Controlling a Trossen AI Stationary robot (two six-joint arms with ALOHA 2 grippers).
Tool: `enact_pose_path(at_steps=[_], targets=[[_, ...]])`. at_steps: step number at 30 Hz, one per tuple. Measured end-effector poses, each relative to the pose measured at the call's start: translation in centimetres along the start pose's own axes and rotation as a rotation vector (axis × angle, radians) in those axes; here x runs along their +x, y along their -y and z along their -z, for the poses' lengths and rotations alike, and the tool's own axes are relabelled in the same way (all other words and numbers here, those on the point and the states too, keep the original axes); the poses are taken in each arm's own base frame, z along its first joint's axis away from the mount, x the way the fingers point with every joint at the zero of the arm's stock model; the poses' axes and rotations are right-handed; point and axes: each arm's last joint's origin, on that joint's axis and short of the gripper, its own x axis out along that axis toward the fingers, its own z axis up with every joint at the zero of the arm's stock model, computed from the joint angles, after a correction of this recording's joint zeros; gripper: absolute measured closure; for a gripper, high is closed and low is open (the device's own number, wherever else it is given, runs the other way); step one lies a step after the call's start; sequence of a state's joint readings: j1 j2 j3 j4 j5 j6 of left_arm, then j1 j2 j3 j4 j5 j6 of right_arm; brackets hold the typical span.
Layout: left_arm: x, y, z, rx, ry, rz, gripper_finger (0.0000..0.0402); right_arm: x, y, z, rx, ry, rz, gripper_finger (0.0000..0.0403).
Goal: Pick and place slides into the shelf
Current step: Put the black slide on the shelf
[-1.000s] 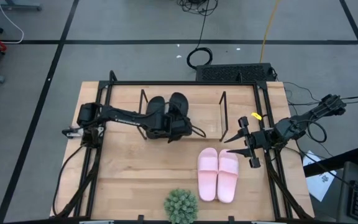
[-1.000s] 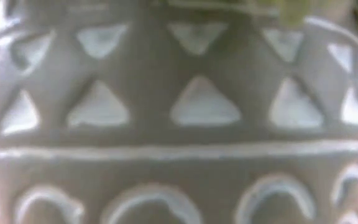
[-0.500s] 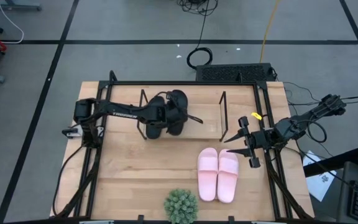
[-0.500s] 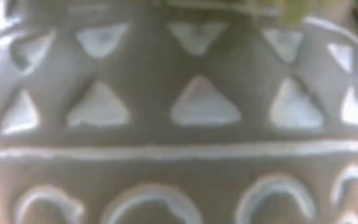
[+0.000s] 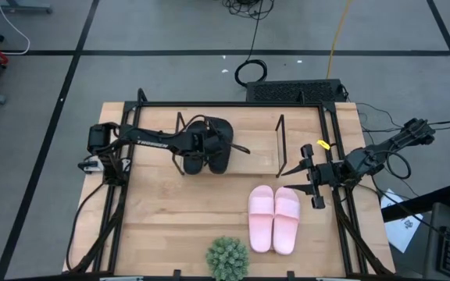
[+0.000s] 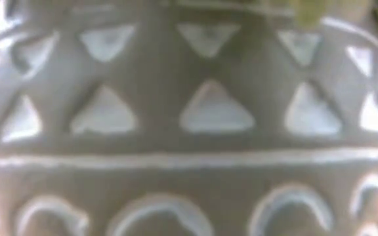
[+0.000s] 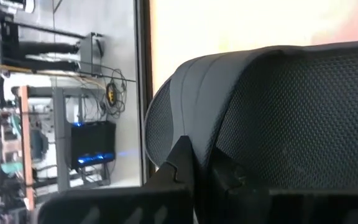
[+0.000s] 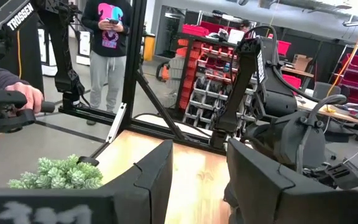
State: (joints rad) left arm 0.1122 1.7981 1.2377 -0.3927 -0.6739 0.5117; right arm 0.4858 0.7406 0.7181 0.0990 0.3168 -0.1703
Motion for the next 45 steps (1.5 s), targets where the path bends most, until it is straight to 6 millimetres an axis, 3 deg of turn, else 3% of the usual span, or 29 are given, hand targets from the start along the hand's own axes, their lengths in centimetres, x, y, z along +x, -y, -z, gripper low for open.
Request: enact_pose_path(at_steps=[25, 45], targets=[[-1.3, 1.7, 0.1, -0.076, -0.054, 0.016, 0.0402, 0.0, 0.0, 0.0, 0.001, -0.002, -0.001, 0.0259], [-1.1, 1.8, 0.6, -0.099, -0.084, 0.041, 0.0387, 0.0, 0.0, 0.0, 0.026, -0.001, -0.004, 0.0259]])
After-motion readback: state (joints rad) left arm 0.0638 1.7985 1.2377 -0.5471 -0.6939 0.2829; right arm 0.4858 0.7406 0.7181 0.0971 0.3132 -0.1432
